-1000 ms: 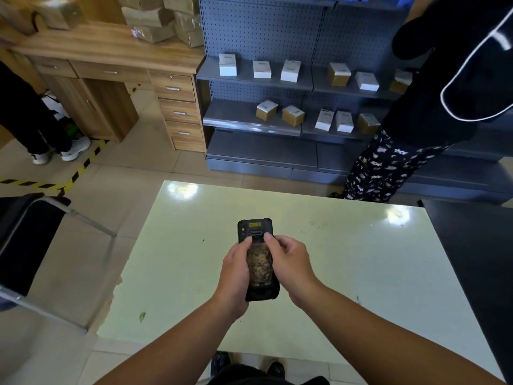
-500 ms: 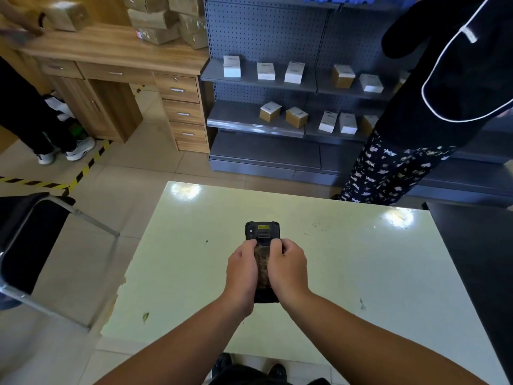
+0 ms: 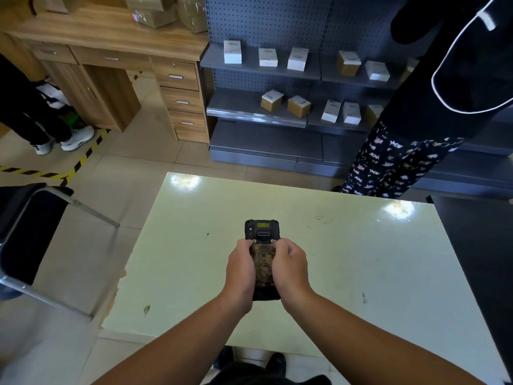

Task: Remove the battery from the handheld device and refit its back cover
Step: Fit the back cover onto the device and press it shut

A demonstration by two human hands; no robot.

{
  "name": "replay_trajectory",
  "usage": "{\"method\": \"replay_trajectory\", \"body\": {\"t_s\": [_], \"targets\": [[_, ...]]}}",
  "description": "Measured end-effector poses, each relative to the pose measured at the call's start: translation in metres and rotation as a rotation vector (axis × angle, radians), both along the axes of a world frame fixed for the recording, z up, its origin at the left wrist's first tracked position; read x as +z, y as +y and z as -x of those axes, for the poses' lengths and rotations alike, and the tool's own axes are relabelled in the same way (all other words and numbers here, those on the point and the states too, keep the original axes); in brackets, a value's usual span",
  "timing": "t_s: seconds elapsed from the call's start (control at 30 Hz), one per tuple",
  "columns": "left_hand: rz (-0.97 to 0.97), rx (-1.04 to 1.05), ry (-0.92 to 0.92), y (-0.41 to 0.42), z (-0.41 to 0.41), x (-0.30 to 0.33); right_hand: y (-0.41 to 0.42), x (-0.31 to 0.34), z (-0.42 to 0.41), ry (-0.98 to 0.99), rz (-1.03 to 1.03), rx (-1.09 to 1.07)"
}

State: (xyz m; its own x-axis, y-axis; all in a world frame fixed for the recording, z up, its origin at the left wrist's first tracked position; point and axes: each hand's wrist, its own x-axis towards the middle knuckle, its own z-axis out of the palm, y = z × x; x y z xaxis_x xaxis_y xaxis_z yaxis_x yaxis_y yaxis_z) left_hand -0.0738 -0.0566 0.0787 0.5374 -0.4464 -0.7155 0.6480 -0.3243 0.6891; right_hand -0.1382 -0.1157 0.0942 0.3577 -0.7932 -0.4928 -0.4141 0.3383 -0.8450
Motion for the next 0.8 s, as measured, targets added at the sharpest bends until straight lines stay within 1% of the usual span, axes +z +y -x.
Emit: {"method": "replay_trajectory", "body": {"t_s": [0.1,0.3,0.4,0.47,0.57,0.7,0.8], "targets": [[0.009,-0.008,-0.012,-0.002,-0.004,-0.006,-0.005,-0.002,0.004,-0.01,-0.027,0.057],[-0.057,-0.049,-0.092,-0.007,-0.016,-0.029,-0.02,-0.019,0.014,-0.008,0.002,0.173],[-0.093,-0.095,-0.252,-0.007,-0.017,-0.033,-0.023,-0.026,0.01,-0.011,-0.032,0.118],[-0.062,-0.138,-0.374,-0.003,-0.018,-0.039,-0.024,-0.034,0.008,-0.007,-0.08,0.08],[-0.017,-0.26,-0.574,0.011,-0.018,-0.059,-0.024,-0.046,0.004,0.016,-0.11,0.08],[-0.152,-0.354,-0.685,0.02,-0.019,-0.093,-0.018,-0.061,-0.004,0.019,-0.254,0.069],[-0.251,-0.391,-0.688,0.02,-0.023,-0.117,-0.015,-0.083,-0.013,0.072,-0.318,0.079]]}}
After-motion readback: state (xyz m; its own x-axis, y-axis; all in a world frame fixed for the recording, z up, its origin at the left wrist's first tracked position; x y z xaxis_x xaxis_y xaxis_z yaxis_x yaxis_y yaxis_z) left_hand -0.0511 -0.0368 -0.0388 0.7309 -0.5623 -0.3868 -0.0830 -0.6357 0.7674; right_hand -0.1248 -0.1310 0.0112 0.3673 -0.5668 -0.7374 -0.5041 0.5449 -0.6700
